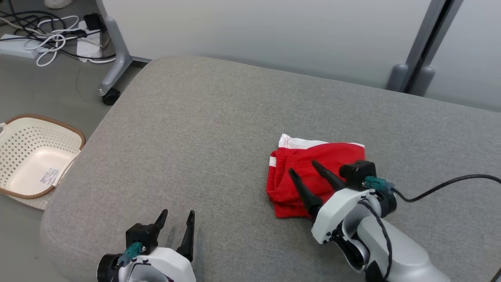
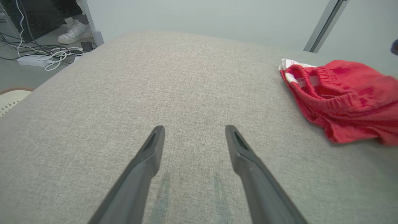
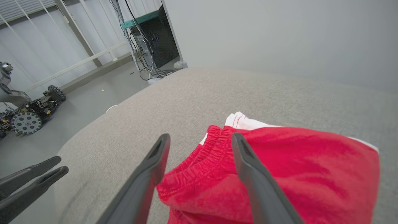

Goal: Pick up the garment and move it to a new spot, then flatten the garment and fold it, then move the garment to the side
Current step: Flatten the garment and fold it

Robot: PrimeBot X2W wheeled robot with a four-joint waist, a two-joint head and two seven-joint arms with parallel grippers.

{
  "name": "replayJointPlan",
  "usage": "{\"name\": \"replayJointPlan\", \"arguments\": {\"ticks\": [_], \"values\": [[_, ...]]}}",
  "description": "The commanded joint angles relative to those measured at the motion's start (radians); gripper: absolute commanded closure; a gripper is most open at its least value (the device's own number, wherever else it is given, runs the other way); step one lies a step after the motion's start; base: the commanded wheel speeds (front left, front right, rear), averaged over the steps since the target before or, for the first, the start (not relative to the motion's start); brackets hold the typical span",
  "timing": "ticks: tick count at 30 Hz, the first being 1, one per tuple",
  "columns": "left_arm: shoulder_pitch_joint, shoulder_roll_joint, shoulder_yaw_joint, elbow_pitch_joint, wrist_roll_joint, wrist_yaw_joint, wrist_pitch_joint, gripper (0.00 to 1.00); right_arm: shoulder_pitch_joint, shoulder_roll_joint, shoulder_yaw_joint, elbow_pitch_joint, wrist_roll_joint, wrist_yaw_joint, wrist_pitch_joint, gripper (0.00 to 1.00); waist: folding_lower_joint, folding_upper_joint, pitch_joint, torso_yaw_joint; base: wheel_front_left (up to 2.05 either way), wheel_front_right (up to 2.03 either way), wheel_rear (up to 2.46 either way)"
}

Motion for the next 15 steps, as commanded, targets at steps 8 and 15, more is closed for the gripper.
{"name": "replayJointPlan", "arguments": {"ticks": [8,15], "values": [[0.018,0.003,0.054,-0.095,0.028,0.023,-0.003,0.00,0.056,-0.025,-0.351,-0.007,-0.253,0.000,-0.017,0.00,0.0000,0.0000,-0.003,-0.132,0.00,0.00,0.00],[0.034,0.002,0.090,-0.127,0.059,0.022,-0.003,0.00,0.202,-0.015,-0.630,-0.125,-0.468,0.000,-0.016,0.00,0.0000,0.0000,-0.006,-0.222,0.00,0.00,0.00]]}}
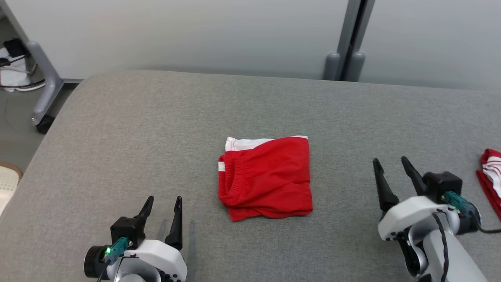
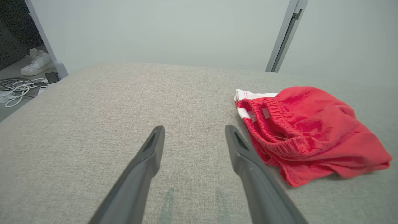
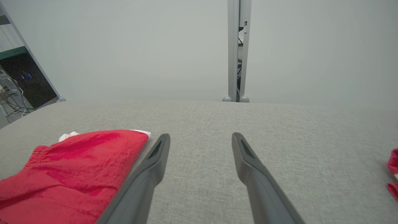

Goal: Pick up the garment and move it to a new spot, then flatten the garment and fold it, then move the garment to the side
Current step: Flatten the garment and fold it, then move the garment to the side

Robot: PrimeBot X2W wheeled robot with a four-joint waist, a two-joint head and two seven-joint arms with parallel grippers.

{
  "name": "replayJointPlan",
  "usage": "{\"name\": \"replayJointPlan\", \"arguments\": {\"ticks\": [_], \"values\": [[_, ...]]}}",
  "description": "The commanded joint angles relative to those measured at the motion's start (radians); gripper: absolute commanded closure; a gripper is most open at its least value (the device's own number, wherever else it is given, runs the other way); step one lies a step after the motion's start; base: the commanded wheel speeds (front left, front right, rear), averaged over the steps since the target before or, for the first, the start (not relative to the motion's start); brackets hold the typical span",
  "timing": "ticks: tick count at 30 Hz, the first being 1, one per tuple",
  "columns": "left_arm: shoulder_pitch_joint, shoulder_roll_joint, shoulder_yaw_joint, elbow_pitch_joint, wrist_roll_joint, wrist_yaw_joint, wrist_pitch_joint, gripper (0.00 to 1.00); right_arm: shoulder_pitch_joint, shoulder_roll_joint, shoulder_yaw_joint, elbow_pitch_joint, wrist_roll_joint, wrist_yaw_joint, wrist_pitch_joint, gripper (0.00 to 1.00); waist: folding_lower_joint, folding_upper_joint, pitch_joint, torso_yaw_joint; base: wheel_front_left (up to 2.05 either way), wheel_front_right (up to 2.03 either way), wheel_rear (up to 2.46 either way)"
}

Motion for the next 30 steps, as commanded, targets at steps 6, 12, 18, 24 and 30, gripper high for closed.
{"name": "replayJointPlan", "arguments": {"ticks": [6,12,18,24,30], "values": [[0.036,0.003,0.045,-0.019,0.022,0.000,-0.002,0.00,0.127,0.005,-0.119,-0.069,-0.073,0.000,-0.004,0.00,0.0000,0.0000,-0.018,-0.093,0.00,0.00,0.00],[0.078,0.003,0.074,-0.031,0.054,0.002,-0.002,0.00,0.206,0.004,-0.102,-0.092,-0.041,0.000,-0.004,0.00,0.0000,0.0000,-0.047,-0.132,0.00,0.00,0.00],[0.125,0.004,0.112,-0.048,0.076,-0.001,-0.002,0.00,0.260,0.003,-0.071,-0.107,-0.011,0.000,-0.005,0.00,0.0000,0.0000,-0.073,-0.161,0.00,0.00,0.00],[0.158,0.003,0.131,-0.059,0.075,-0.005,-0.002,0.00,0.285,0.003,-0.046,-0.119,0.021,0.000,-0.005,0.00,0.0000,0.0000,-0.085,-0.172,0.00,0.00,0.00],[0.156,0.004,0.125,-0.070,0.065,-0.007,-0.002,0.00,0.280,0.003,-0.037,-0.127,0.021,0.000,-0.005,0.00,0.0000,0.0000,-0.074,-0.162,0.00,0.00,0.00]]}}
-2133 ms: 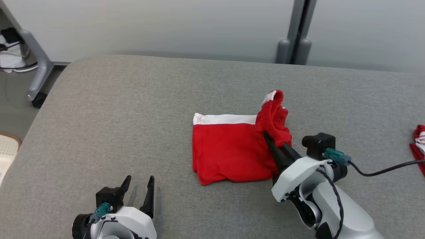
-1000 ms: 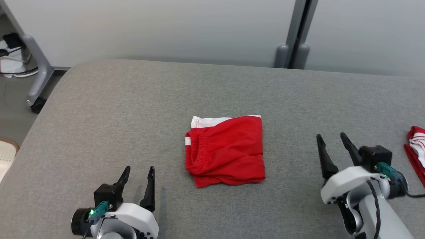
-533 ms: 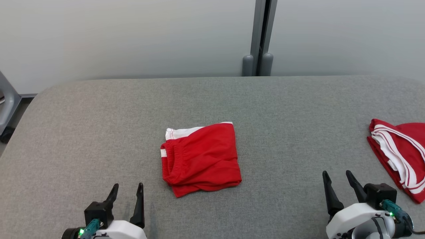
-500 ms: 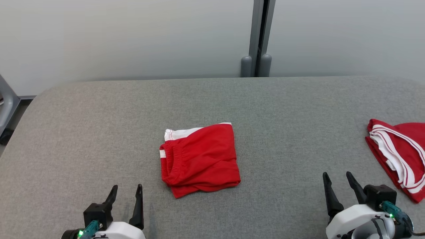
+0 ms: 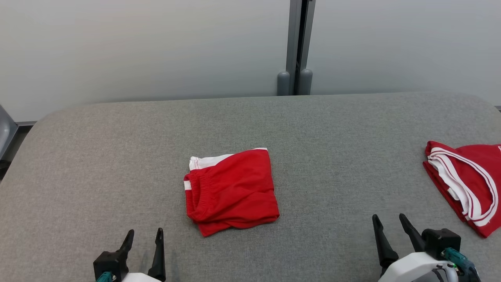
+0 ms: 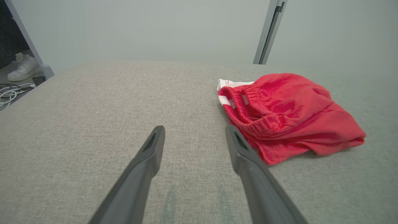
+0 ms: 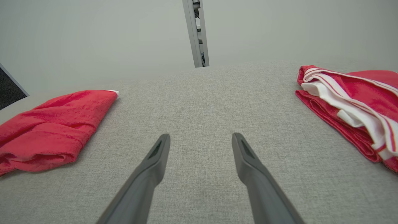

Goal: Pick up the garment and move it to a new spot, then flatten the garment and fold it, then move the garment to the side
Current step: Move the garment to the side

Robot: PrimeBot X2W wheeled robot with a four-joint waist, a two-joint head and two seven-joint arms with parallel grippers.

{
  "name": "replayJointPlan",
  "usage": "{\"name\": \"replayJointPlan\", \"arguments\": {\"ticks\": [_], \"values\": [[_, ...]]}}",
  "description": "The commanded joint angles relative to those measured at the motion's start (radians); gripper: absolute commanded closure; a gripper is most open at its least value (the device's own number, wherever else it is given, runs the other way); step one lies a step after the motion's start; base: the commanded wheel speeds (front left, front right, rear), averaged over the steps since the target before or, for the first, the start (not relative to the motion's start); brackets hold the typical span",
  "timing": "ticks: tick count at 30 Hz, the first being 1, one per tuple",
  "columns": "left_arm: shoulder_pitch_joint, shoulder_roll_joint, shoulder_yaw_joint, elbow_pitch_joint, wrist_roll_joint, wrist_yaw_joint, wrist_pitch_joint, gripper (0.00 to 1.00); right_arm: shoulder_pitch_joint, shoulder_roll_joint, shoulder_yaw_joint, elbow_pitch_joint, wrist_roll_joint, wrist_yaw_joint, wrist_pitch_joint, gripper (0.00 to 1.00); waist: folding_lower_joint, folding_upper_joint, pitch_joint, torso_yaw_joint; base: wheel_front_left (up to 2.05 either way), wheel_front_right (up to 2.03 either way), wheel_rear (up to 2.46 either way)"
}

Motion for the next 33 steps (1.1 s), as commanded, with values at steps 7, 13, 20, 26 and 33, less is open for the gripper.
{"name": "replayJointPlan", "arguments": {"ticks": [7,13,20,26,33], "values": [[-0.042,0.005,-0.054,-0.008,-0.020,-0.005,-0.002,0.00,-0.056,-0.006,0.080,0.017,0.036,0.000,-0.005,0.00,0.0000,-0.0001,0.050,0.065,0.00,0.00,0.00],[-0.081,0.005,-0.116,-0.016,-0.037,-0.006,-0.002,0.00,-0.187,-0.006,0.166,0.085,0.065,0.000,-0.005,0.00,0.0000,-0.0001,0.104,0.165,0.00,0.00,0.00],[-0.099,0.005,-0.145,-0.001,-0.049,-0.012,-0.002,0.00,-0.333,-0.007,0.212,0.209,0.106,0.000,-0.005,0.00,0.0000,-0.0001,0.149,0.275,0.00,0.00,0.00],[-0.103,0.004,-0.148,0.006,-0.045,-0.018,-0.002,0.00,-0.388,-0.007,0.226,0.355,0.146,0.000,-0.004,0.00,0.0000,-0.0001,0.166,0.328,0.00,0.00,0.00],[-0.108,0.004,-0.142,0.003,-0.043,-0.023,-0.002,0.00,-0.450,-0.006,0.287,0.508,0.204,0.000,0.000,1.00,0.0000,-0.0001,0.178,0.346,0.00,0.00,0.00]]}}
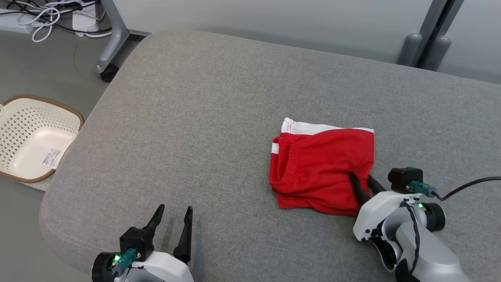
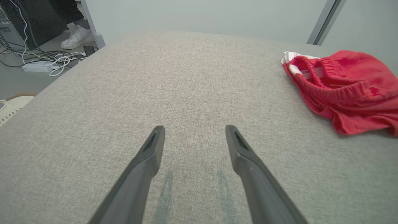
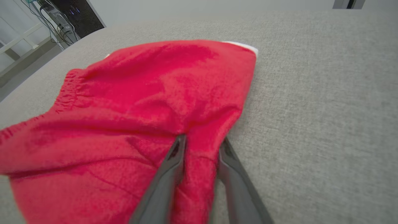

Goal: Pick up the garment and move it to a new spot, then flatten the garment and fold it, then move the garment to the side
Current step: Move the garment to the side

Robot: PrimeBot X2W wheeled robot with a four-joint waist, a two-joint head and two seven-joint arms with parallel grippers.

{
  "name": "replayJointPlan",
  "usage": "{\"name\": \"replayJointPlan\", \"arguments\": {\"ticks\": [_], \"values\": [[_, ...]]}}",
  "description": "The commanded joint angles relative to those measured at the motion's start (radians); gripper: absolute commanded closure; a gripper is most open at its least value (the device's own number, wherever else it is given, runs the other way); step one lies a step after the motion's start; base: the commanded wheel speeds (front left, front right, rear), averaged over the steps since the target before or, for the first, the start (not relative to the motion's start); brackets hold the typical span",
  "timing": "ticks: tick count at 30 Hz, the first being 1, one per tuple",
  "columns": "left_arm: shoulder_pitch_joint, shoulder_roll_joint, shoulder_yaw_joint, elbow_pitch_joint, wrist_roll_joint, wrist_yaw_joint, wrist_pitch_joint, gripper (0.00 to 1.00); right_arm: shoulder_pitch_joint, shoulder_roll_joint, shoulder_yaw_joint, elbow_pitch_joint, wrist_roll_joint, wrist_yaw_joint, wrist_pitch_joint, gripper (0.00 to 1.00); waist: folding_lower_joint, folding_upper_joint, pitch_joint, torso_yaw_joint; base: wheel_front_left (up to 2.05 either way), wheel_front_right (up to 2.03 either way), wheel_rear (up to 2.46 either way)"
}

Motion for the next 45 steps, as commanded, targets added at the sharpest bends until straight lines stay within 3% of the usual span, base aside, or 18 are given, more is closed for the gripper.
{"name": "replayJointPlan", "arguments": {"ticks": [1,6,10,22,34,40,45], "values": [[-0.009,0.004,0.003,0.000,0.001,-0.002,-0.002,0.00,0.006,-0.006,0.006,0.015,0.008,0.000,0.003,1.00,0.0000,0.0000,-0.002,-0.003,0.00,0.00,0.00],[0.004,0.004,0.016,0.004,0.012,-0.006,-0.002,0.00,0.011,-0.009,-0.030,-0.028,0.007,0.000,0.001,1.00,0.0000,0.0000,-0.031,-0.052,0.00,0.00,0.00],[0.021,0.004,0.025,0.007,0.025,-0.015,-0.002,0.00,0.057,-0.007,-0.057,-0.079,0.003,0.000,0.001,1.00,0.0000,0.0000,-0.070,-0.132,0.00,0.00,0.00],[0.024,0.004,0.006,-0.003,0.015,-0.018,-0.001,0.00,0.170,-0.006,-0.072,-0.187,-0.051,0.000,0.001,1.00,0.0000,0.0000,-0.124,-0.464,0.00,0.00,0.00],[-0.004,0.004,-0.027,-0.029,-0.008,-0.015,-0.001,0.00,0.212,-0.006,-0.002,-0.261,-0.023,0.000,0.001,1.00,0.0000,0.0000,-0.093,-0.768,0.00,0.00,0.00],[-0.027,0.004,-0.040,-0.030,0.001,-0.024,-0.001,0.00,0.212,-0.006,0.044,-0.283,-0.011,0.000,0.001,1.00,0.0000,0.0000,-0.065,-0.858,0.00,0.00,0.00],[-0.045,0.005,-0.061,-0.021,0.007,-0.035,-0.001,0.00,0.218,-0.005,0.046,-0.296,-0.024,0.000,0.001,1.00,0.0000,0.0000,-0.041,-0.870,0.00,0.00,0.00]]}}
